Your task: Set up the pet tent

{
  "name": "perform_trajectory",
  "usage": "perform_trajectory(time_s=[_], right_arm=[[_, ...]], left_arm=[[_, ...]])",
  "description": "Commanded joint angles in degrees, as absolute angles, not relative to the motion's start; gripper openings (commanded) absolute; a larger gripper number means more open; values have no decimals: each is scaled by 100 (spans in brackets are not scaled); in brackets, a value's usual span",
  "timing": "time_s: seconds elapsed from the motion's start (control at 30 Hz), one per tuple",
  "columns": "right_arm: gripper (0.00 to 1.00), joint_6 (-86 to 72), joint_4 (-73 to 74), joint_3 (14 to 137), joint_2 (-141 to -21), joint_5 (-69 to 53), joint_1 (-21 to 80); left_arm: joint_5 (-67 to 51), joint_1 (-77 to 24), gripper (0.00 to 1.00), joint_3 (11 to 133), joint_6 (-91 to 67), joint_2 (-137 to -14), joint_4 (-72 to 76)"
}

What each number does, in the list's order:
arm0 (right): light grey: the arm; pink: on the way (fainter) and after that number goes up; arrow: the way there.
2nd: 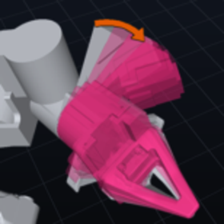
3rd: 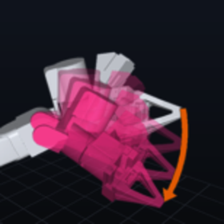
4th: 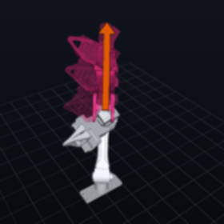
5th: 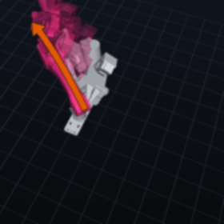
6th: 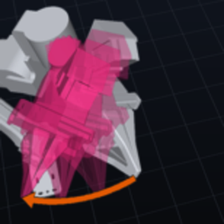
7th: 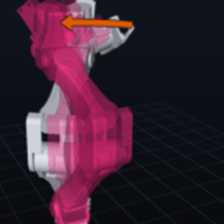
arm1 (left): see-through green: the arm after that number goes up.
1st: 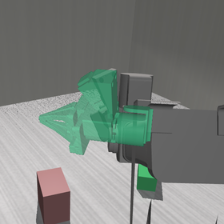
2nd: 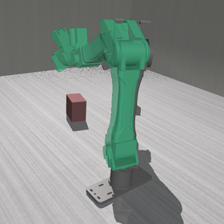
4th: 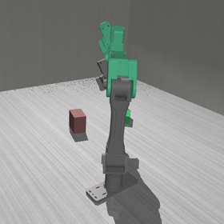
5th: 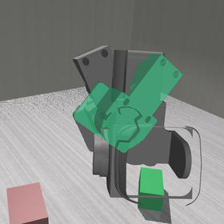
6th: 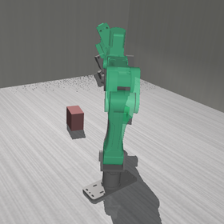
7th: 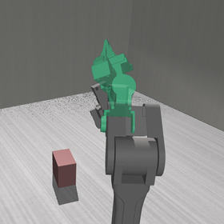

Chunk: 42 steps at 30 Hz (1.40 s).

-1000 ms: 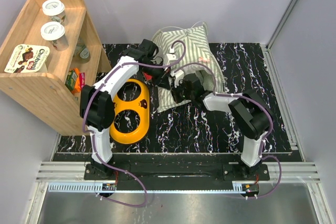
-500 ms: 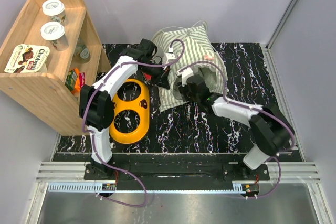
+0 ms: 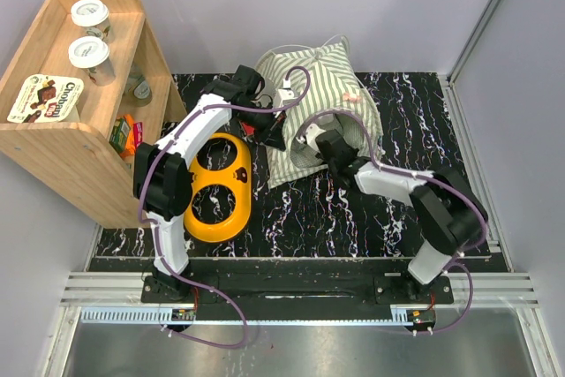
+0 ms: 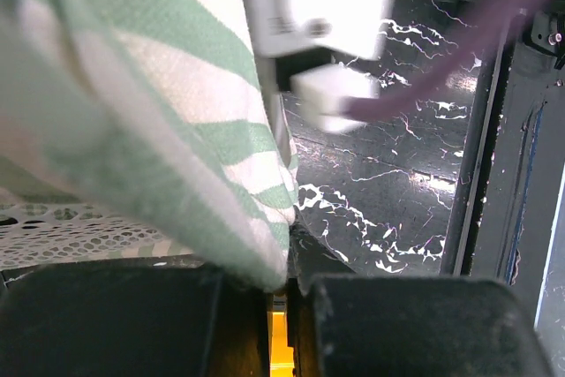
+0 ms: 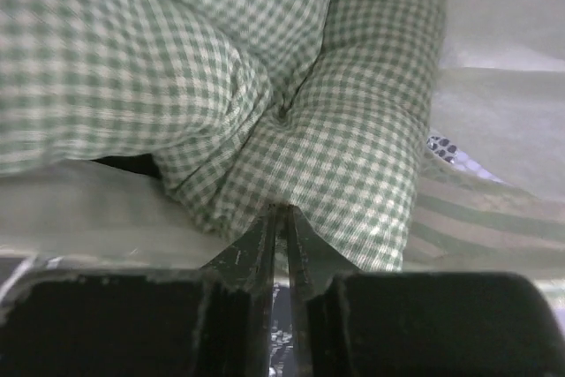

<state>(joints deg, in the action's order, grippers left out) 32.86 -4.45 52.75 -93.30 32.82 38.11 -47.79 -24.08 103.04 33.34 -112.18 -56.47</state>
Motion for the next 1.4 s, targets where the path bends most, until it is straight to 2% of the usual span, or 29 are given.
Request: perform_trajectory(time_s=[0.0, 0.13, 0.3, 0.47, 0.53, 0.87, 1.0, 1.1, 1.2, 1.3, 1.37], right_arm=[[14, 4411, -431, 5852, -9921, 3911, 3464], [10, 5008, -185, 6546, -10756, 4350, 3235], [8, 5335, 474, 7074, -11521, 4315, 2884], [6, 4958, 1317, 7497, -12058, 4254, 2637], [6, 4765, 1205, 7348, -11998, 4263, 2654], [34, 4852, -1466, 5609, -9907, 3939, 3647], [54, 4055, -1459, 5196, -8993, 2501, 3753], [63, 3658, -1818, 4678, -8361, 1137, 3762], [68, 2939, -2397, 4220, -7851, 345, 3753], [76, 1666, -3564, 3737, -7638, 89, 3569], [77, 953, -4023, 3735, -7786, 18, 3341]], left_arm=[[-5045, -2452, 0, 10362, 3322, -11048, -5862], [-5036, -2470, 0, 10415, 3454, -11057, -6003], [-5098, -2470, 0, 10476, 3559, -11030, -6152], [-5098, -2470, 0, 10521, 3603, -10986, -6205], [-5071, -2479, 0, 10521, 3630, -10986, -6214], [-4808, -2479, 0, 10389, 2691, -10934, -5249], [-4702, -2487, 0, 10160, 2452, -10784, -4922], [-4720, -2487, 0, 10125, 2452, -10767, -4931], [-4790, -2496, 0, 10099, 2478, -10767, -4922], [-4843, -2549, 0, 10090, 2575, -10740, -5009], [-4869, -2610, 0, 10142, 2759, -10740, -5176]])
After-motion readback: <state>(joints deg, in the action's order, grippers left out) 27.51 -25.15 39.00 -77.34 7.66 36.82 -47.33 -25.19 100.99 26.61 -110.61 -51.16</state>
